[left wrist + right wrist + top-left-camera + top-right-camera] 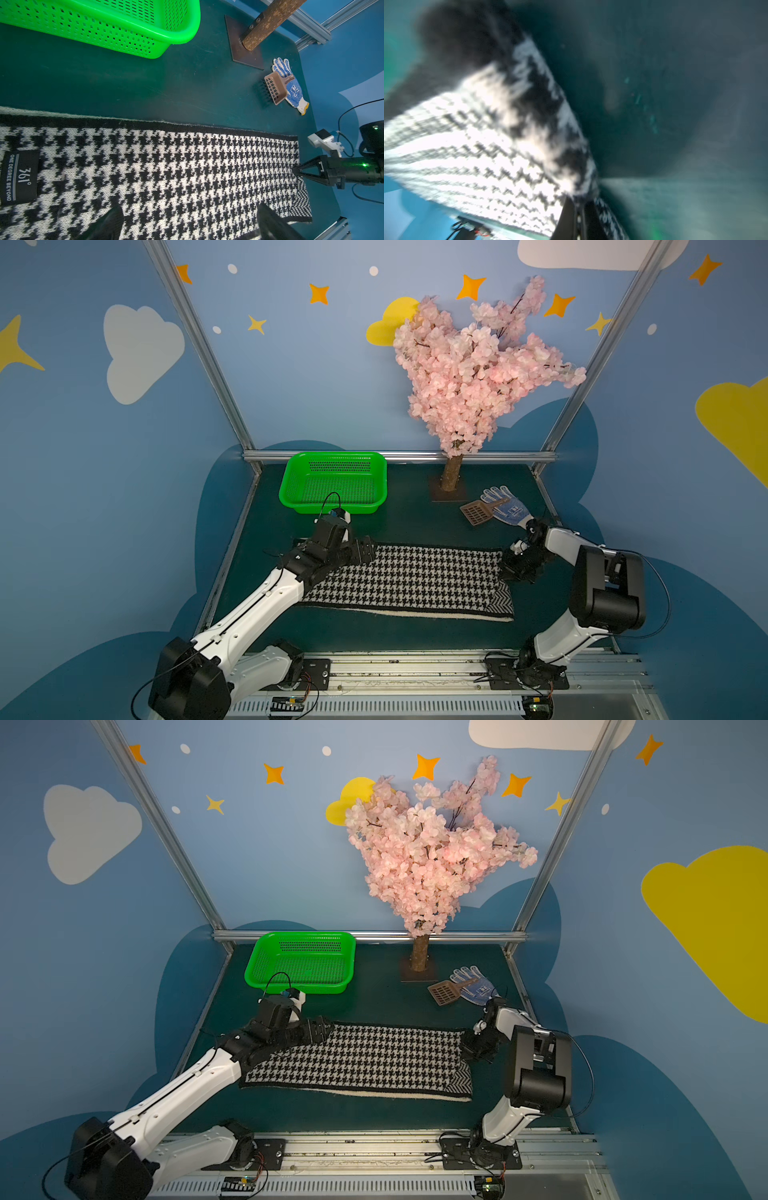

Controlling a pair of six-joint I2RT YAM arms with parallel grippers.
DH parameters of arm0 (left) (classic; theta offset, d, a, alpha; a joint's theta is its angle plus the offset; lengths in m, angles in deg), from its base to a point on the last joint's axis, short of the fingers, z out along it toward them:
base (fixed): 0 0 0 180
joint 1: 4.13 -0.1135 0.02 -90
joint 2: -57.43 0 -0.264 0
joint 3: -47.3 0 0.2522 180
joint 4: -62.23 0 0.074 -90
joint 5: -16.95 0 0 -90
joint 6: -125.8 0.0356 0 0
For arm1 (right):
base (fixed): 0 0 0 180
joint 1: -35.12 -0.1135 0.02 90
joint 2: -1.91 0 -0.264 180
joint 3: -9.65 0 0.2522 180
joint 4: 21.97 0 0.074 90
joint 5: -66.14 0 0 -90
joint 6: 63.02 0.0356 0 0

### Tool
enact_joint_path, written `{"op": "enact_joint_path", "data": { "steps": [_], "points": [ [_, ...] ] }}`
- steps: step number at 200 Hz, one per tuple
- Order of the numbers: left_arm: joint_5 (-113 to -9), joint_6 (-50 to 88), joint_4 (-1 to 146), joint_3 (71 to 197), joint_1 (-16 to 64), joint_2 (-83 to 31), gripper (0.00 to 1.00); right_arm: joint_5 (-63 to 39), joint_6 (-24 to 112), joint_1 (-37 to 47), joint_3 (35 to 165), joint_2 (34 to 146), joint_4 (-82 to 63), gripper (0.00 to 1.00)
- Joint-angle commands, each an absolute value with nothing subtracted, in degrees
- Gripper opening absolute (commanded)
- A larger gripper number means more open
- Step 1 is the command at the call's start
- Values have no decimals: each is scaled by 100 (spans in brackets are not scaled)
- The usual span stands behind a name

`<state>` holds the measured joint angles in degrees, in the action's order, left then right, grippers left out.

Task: Roll up the scarf and place it into the basket
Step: Fold the scarf at the center of the board.

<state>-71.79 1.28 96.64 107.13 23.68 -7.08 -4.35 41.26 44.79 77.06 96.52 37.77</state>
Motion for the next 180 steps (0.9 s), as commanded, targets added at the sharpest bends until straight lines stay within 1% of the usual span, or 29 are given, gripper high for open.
{"op": "enact_joint_path", "data": {
  "steps": [1,37,79,97,110,129,180],
  "points": [
    [-7237,220,9763,10809,2390,-908,100,179,4098,4882,8081,8976,4008,0],
    [-7141,13,9186,10821,2622,-1256,100,582,3982,5413,8880,8031,4690,0],
    [-7302,-57,8983,11288,3166,-1961,100,1162,4091,5483,9637,7621,5045,0],
    [-7348,-228,8720,11270,3268,-2120,100,1472,4405,5338,9680,7451,4850,0],
    [-7404,-381,8490,11148,3269,-2123,100,1533,4518,5040,9745,7381,4760,0],
    [-7568,-479,8272,10929,3263,-1957,100,1294,4725,4265,9921,7414,4733,0],
    [-7808,-322,8910,10680,2937,-1127,100,825,5679,2102,10030,8005,4020,0]
  ]
}}
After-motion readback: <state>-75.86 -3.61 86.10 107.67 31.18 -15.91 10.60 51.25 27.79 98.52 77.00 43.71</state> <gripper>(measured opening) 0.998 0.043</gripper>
